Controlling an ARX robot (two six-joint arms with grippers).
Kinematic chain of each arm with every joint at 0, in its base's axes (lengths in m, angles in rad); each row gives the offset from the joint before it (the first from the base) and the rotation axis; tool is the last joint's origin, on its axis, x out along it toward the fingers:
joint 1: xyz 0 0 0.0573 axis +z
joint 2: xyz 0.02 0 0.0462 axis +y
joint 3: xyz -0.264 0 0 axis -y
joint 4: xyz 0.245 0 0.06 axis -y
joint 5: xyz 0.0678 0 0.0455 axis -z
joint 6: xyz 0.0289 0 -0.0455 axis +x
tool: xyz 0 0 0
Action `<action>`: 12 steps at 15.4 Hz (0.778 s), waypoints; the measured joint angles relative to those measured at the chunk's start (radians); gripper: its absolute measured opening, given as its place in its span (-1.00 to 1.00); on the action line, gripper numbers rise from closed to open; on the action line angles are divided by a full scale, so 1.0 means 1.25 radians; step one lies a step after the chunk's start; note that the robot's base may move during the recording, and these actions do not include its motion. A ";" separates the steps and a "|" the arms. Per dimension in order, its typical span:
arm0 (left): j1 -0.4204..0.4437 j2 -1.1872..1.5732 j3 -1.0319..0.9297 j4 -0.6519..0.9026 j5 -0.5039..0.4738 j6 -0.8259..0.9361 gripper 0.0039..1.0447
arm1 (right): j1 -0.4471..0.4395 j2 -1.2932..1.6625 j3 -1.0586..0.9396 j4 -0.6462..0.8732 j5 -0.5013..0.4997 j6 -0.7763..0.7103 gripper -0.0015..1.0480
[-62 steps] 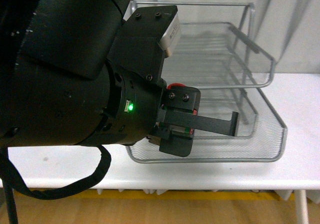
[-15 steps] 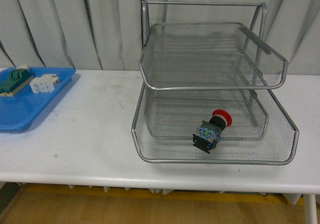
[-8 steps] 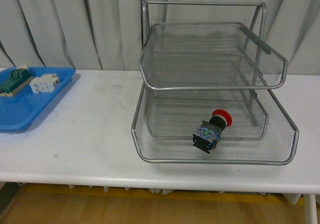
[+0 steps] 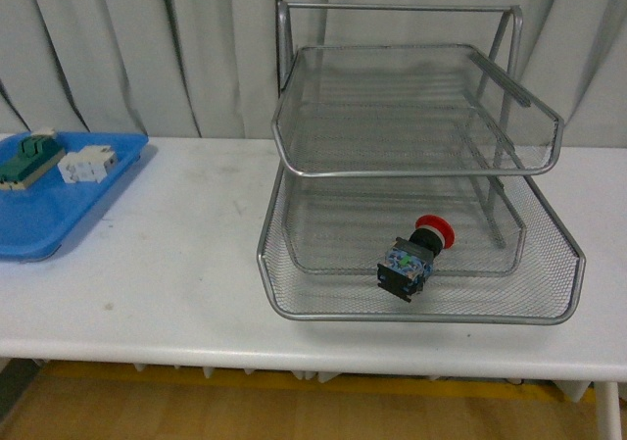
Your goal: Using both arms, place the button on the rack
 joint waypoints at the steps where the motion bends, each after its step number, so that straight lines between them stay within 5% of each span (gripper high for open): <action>1: 0.000 -0.061 -0.001 -0.055 0.001 0.000 -0.97 | 0.000 0.000 0.000 0.000 0.000 0.000 0.87; 9: 0.000 -0.071 -0.001 -0.049 0.001 0.000 -0.97 | 0.000 0.000 0.000 0.000 0.000 0.000 0.87; 10: 0.000 -0.071 -0.001 -0.049 0.001 0.000 -0.52 | 0.000 0.000 0.000 0.000 0.000 0.000 0.87; 12: 0.000 -0.071 -0.001 -0.049 0.001 0.000 -0.03 | 0.000 0.000 0.000 0.000 0.000 0.000 0.87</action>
